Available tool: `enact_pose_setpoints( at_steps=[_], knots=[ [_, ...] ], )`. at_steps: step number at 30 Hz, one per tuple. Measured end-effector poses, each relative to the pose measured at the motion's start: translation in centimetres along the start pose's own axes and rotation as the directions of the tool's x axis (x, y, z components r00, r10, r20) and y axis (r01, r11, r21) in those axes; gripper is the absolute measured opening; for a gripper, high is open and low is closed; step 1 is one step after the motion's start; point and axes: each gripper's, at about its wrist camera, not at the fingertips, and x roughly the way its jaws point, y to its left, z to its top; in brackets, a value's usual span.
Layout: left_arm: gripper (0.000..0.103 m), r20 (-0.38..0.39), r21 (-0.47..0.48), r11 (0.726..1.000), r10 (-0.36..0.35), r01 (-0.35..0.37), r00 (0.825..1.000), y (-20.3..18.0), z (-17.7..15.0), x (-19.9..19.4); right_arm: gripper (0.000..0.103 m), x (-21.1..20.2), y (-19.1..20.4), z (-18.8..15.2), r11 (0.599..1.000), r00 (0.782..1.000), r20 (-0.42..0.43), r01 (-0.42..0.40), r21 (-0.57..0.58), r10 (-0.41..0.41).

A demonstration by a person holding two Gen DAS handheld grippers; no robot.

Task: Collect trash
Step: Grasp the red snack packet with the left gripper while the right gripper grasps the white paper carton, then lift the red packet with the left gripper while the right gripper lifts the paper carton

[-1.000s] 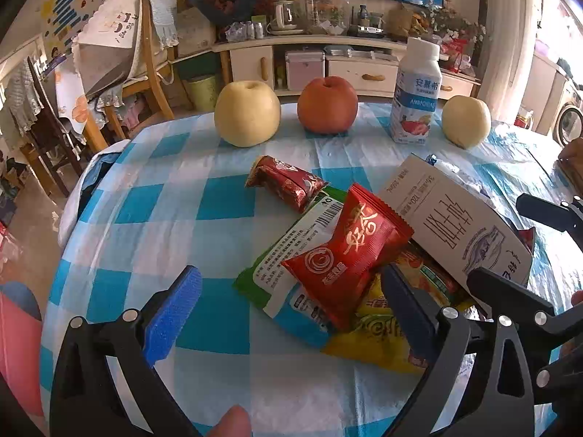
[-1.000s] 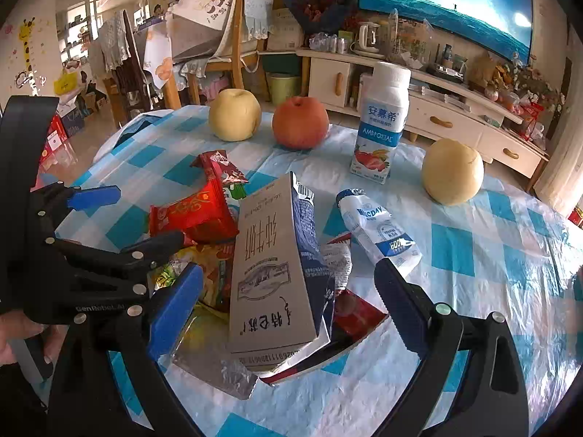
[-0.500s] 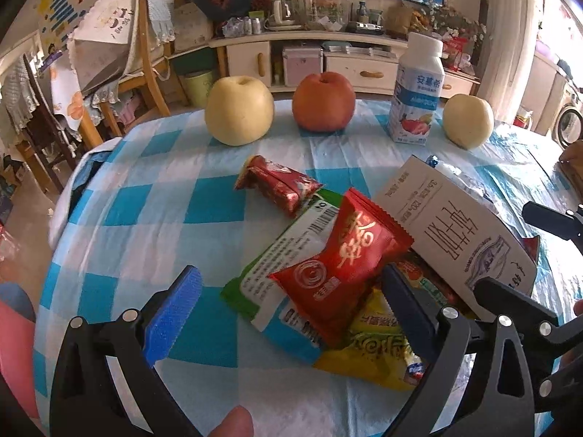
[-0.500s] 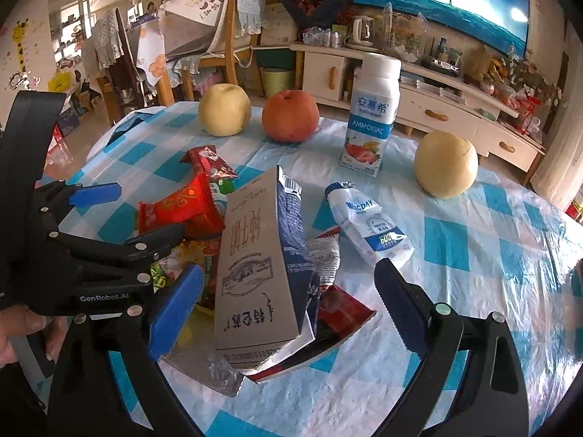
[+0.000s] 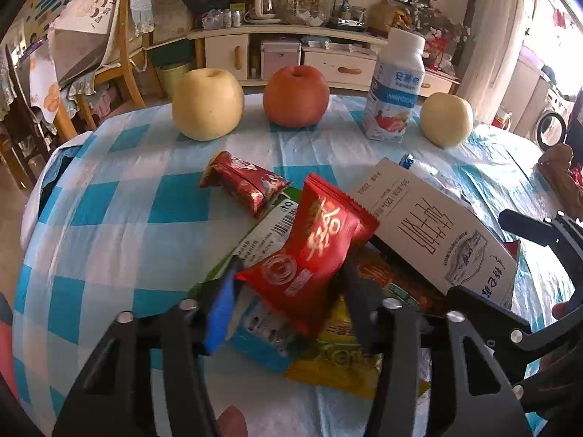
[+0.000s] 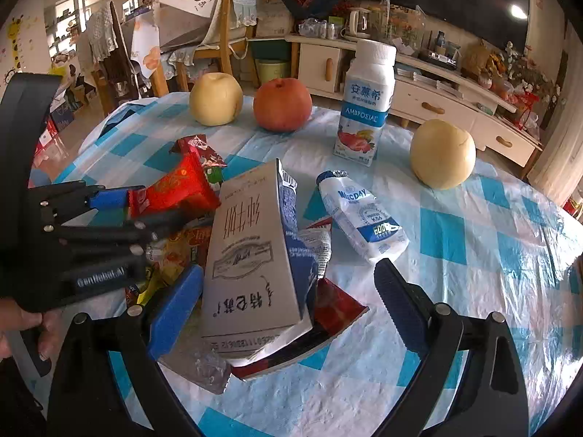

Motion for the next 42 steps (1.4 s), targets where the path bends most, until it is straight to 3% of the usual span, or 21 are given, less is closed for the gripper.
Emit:
enact_pose_setpoints(
  at_steps=[16, 34, 38, 39, 40, 42],
  knots=[
    [0.046, 0.044, 0.012, 1.0, 0.011, -0.012, 0.999, 0.2, 0.0, -1.4, 0.095, 0.3, 0.2, 0.6, 0.999, 1.0, 0.006, -0.01, -0.03, 0.01],
    [0.046, 0.083, -0.017, 1.0, 0.026, -0.025, 0.996, 1.1, 0.3, -3.2, 0.095, 2.5, 2.2, 0.8, 0.967, 0.99, 0.014, 0.143, -0.212, -0.143],
    [0.046, 0.086, -0.017, 0.999, 0.031, -0.03, 0.996, 1.2, 0.3, -3.3, 0.094, 2.8, 1.4, 0.9, 0.98, 0.994, -0.001, 0.108, -0.17, -0.11],
    [0.046, 0.085, -0.017, 0.999, 0.029, -0.028, 0.996, 1.2, 0.3, -3.3, 0.088, 2.8, 1.2, 0.9, 0.983, 0.995, -0.004, 0.094, -0.156, -0.096],
    [0.046, 0.084, -0.016, 0.999, 0.029, -0.028, 0.996, 1.2, 0.3, -3.3, 0.073, 2.8, 1.2, 1.0, 0.984, 0.996, -0.012, 0.091, -0.152, -0.094],
    [0.046, 0.086, -0.014, 0.999, 0.031, -0.03, 0.996, 1.2, 0.3, -3.4, 0.065, 2.8, 1.3, 1.0, 0.985, 0.995, -0.014, 0.092, -0.147, -0.095]
  ],
)
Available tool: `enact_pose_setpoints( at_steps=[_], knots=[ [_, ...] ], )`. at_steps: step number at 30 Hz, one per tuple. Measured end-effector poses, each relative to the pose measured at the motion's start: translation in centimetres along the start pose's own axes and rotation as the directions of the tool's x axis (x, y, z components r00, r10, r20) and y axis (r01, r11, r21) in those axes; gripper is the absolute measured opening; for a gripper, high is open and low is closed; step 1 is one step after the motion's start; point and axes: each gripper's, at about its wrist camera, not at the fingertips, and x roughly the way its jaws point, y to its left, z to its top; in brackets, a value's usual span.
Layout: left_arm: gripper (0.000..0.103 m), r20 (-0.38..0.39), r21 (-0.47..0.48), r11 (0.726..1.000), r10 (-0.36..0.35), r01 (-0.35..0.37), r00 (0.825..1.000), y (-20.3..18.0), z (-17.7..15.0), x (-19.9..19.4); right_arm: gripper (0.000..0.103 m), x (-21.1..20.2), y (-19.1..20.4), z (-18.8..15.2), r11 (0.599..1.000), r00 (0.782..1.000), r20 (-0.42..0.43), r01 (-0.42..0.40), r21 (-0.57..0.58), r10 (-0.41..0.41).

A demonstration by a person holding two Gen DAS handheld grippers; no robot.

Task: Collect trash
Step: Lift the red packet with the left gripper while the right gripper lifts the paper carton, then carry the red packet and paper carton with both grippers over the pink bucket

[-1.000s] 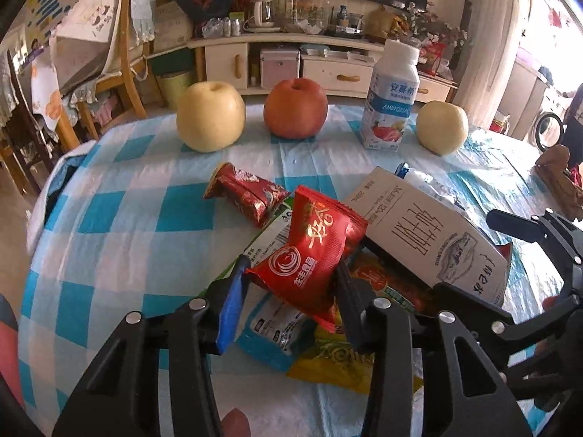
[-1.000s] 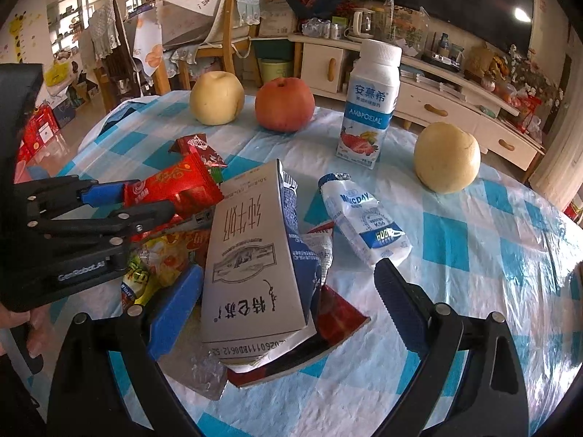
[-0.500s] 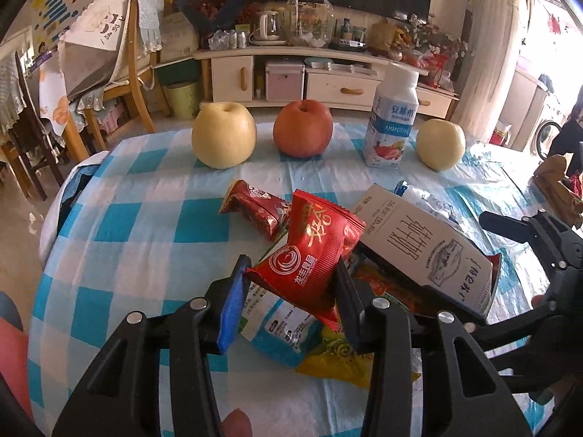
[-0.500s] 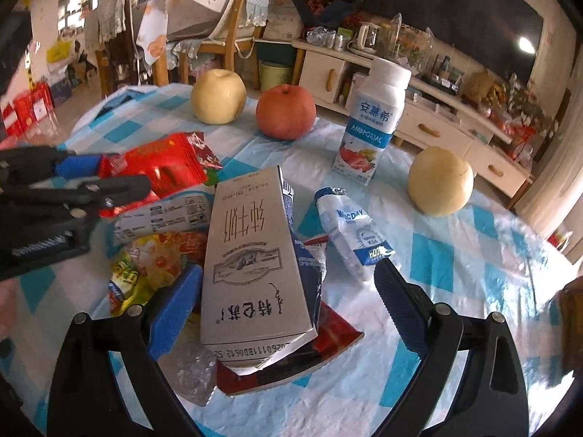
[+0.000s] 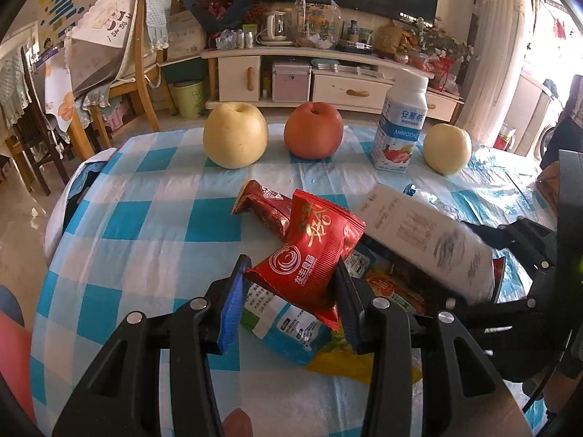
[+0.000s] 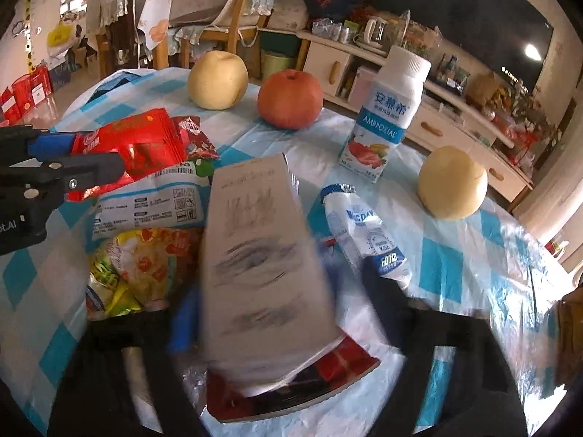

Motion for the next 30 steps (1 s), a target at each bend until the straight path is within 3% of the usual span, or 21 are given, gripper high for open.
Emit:
enact_pose_setpoints(
  at_steps=[19, 30],
  knots=[
    [0.046, 0.011, -0.003, 1.0, 0.011, -0.01, 1.0, 0.6, 0.1, -0.3, 0.061, -2.4, -1.2, 0.4, 0.989, 0.992, 0.07, -0.115, 0.096, 0.109],
    [0.046, 0.013, -0.001, 1.0, 0.013, -0.013, 1.0, 0.7, 0.1, -0.5, 0.06, -3.7, -1.2, 0.6, 0.985, 0.986, 0.113, -0.135, 0.103, 0.124]
  ],
)
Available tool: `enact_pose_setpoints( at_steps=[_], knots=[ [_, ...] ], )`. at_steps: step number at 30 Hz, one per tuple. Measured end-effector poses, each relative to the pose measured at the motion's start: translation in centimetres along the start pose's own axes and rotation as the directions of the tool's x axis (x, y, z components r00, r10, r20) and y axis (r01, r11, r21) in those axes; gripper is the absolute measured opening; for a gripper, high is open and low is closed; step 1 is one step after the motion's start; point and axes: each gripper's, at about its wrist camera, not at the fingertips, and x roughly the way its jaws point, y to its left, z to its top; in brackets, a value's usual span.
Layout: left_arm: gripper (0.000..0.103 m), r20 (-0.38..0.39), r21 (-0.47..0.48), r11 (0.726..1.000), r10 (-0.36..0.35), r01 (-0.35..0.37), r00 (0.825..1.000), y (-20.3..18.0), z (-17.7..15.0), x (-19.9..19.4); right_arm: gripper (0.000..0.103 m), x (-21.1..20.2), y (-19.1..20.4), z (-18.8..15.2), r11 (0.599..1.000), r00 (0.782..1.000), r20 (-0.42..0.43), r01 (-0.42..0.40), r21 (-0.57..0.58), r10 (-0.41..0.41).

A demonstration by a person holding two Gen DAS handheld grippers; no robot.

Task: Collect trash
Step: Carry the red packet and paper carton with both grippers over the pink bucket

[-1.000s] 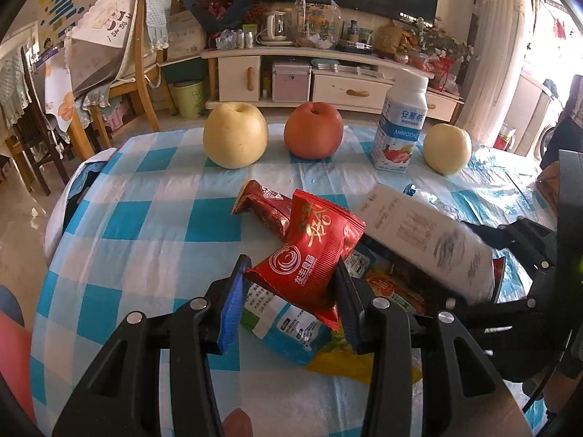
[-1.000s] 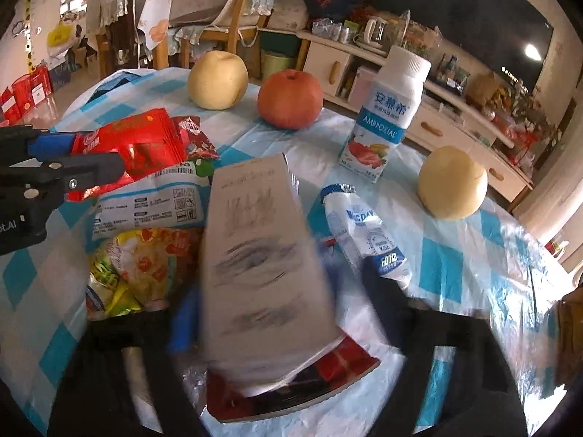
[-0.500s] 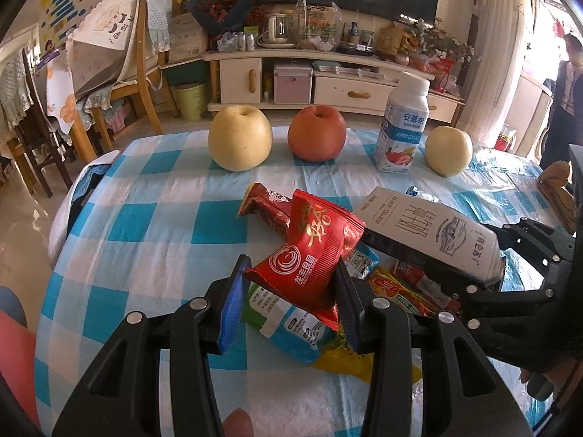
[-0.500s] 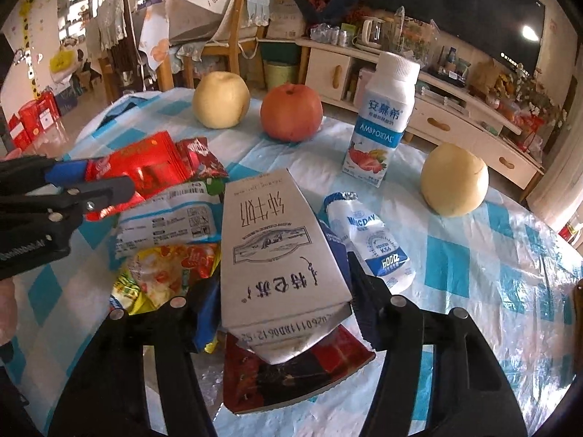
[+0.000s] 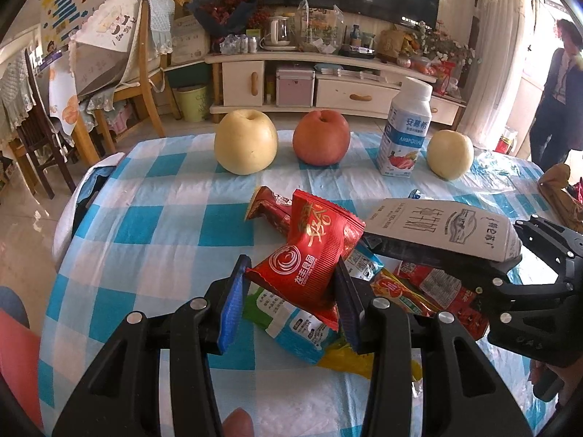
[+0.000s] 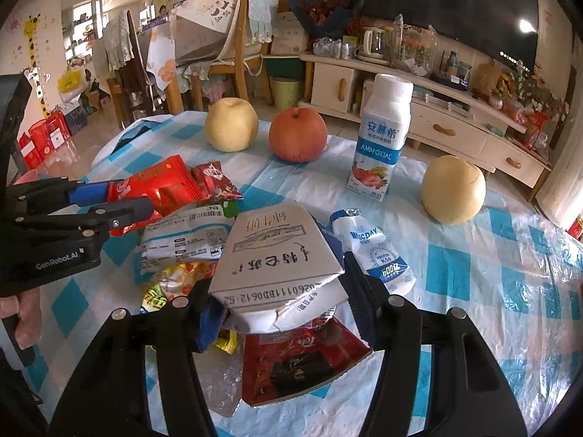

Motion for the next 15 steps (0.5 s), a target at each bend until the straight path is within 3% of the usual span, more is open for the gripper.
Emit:
enact_pose_setpoints(
  at_steps=[15],
  knots=[
    [0.046, 0.011, -0.002, 1.0, 0.007, -0.007, 1.0, 0.7, 0.5, -0.7, 0.06, -3.2, 0.6, 0.7, 1.0, 0.995, 0.1, -0.013, -0.003, 0.013]
  ],
)
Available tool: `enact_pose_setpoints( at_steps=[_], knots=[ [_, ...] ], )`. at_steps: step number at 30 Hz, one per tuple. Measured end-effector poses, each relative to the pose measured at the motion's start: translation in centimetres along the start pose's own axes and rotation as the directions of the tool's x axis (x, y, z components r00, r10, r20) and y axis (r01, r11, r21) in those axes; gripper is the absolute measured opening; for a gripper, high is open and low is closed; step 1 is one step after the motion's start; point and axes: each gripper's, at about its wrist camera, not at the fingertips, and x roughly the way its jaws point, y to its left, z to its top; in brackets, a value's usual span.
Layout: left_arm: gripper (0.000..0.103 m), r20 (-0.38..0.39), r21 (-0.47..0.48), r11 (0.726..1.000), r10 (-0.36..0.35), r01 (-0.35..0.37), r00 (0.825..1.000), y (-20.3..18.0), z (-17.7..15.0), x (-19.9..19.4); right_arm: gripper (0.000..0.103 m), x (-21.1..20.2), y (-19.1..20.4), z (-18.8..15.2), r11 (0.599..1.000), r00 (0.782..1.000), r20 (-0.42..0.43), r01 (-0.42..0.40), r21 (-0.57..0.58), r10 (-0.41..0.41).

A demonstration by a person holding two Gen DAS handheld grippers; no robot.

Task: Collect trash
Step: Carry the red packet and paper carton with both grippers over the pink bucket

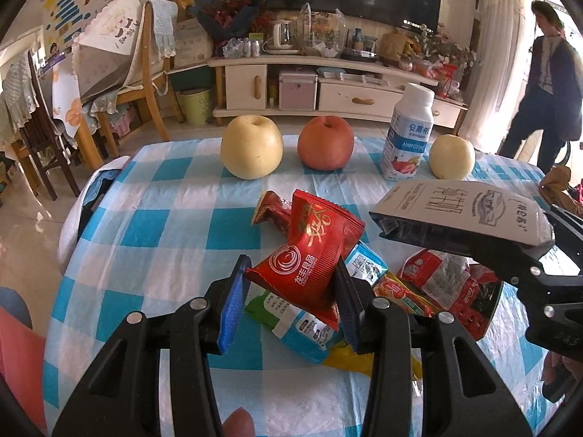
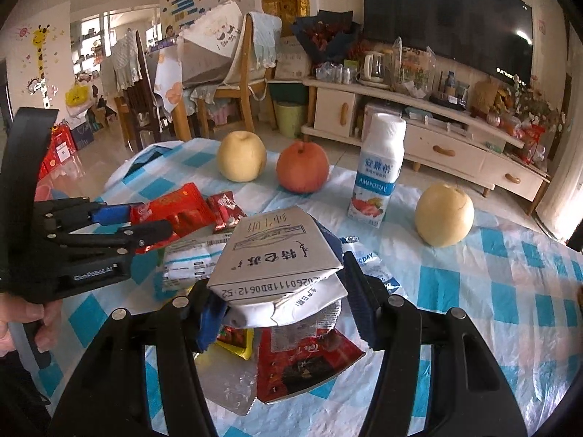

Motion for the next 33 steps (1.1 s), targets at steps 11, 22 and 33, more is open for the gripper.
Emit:
enact_pose_setpoints(
  at_steps=[11, 22, 33],
  knots=[
    [0.046, 0.029, 0.009, 0.999, 0.04, -0.04, 0.999, 0.1, -0.3, -1.2, 0.06, -1.1, 0.3, 0.3, 1.0, 1.0, 0.02, -0.01, 0.003, 0.01],
    [0.046, 0.071, 0.008, 0.996, 0.084, -0.085, 0.994, 1.3, -0.8, -3.8, 0.06, -2.8, 2.5, 0.7, 0.999, 0.998, 0.056, -0.015, -0.033, 0.017],
    [0.046, 0.106, -0.023, 0.991, 0.136, -0.135, 0.985, 4.4, -2.0, -8.5, 0.06, -4.4, 6.2, 1.5, 0.997, 0.996, 0.074, -0.04, -0.068, 0.045]
  ],
)
